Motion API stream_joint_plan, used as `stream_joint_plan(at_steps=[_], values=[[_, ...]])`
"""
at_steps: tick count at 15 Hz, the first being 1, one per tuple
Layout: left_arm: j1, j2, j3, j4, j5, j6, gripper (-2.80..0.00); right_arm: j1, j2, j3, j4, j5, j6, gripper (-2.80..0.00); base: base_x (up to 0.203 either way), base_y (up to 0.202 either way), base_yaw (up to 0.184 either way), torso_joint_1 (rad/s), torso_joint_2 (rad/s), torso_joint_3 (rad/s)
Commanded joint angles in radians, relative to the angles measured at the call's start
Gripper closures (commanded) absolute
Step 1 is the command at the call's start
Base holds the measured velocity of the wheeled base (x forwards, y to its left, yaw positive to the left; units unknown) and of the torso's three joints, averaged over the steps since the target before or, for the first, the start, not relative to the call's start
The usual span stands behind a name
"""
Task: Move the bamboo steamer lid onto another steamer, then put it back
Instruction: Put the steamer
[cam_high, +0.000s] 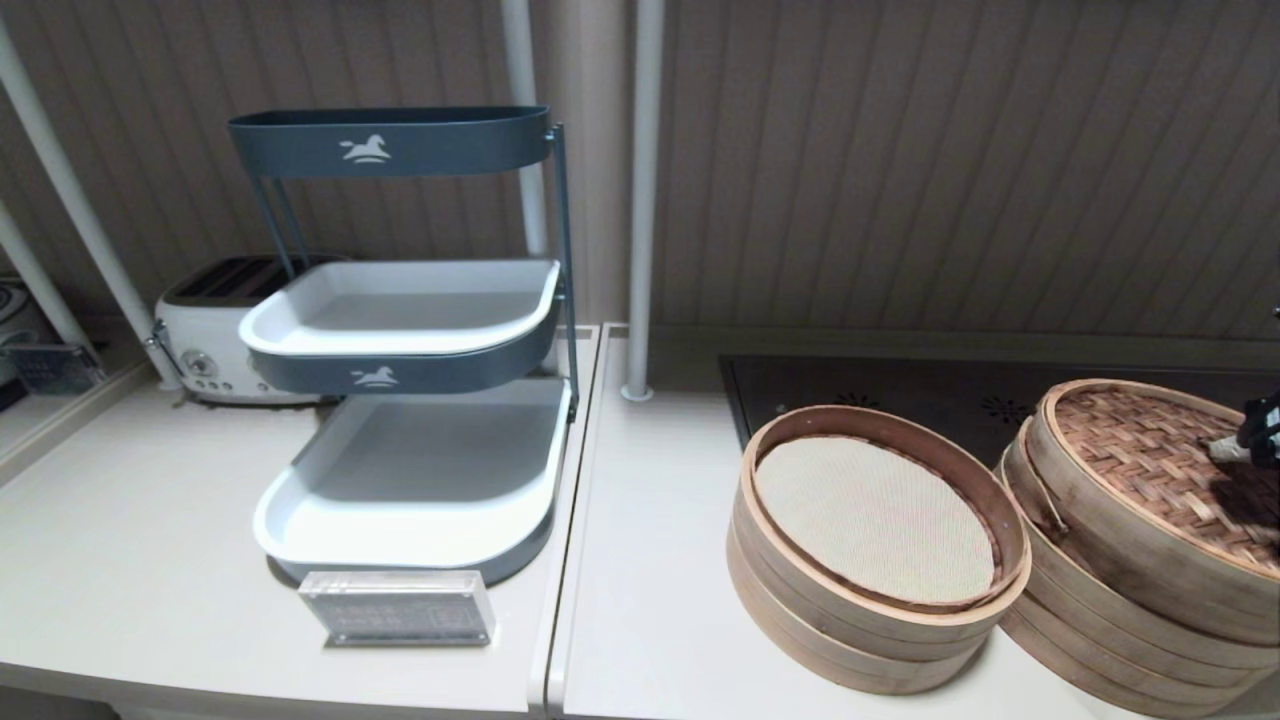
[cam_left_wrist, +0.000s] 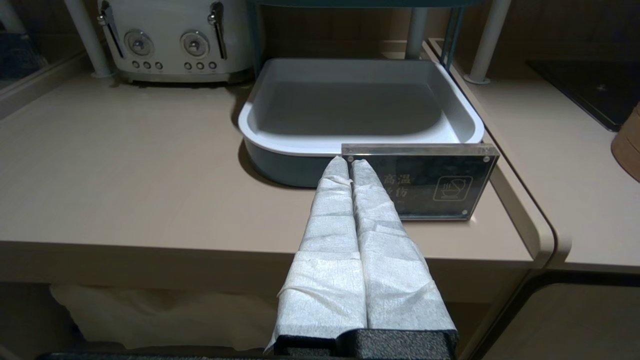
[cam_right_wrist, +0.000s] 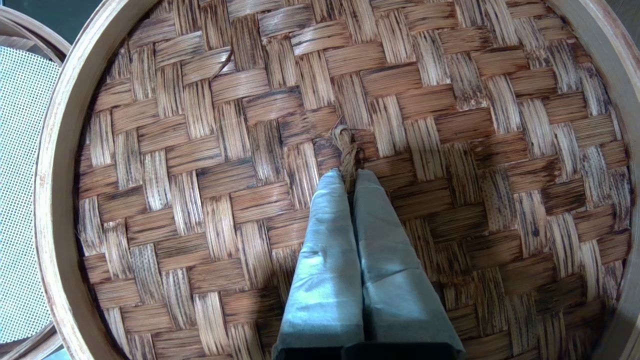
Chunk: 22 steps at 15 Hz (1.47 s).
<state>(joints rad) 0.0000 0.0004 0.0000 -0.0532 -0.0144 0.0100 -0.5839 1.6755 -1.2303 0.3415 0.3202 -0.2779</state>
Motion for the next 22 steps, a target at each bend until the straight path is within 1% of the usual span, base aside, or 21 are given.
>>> stream_joint_plan(at_steps=[1,22], values=[[0.000,-0.003,0.028,0.000,0.000,-0.001,0.00,0.003,0.003,-0.006,0.002,0.003,-0.001,0.00,0.000,0.000,0.000,0.000,0.00,0.000],[0.000,-0.003,0.028,0.000,0.001,-0.001,0.00,0.011,0.004,-0.020,0.004,0.003,-0.004,0.00,0.000,0.000,0.000,0.000,0.00,0.000]])
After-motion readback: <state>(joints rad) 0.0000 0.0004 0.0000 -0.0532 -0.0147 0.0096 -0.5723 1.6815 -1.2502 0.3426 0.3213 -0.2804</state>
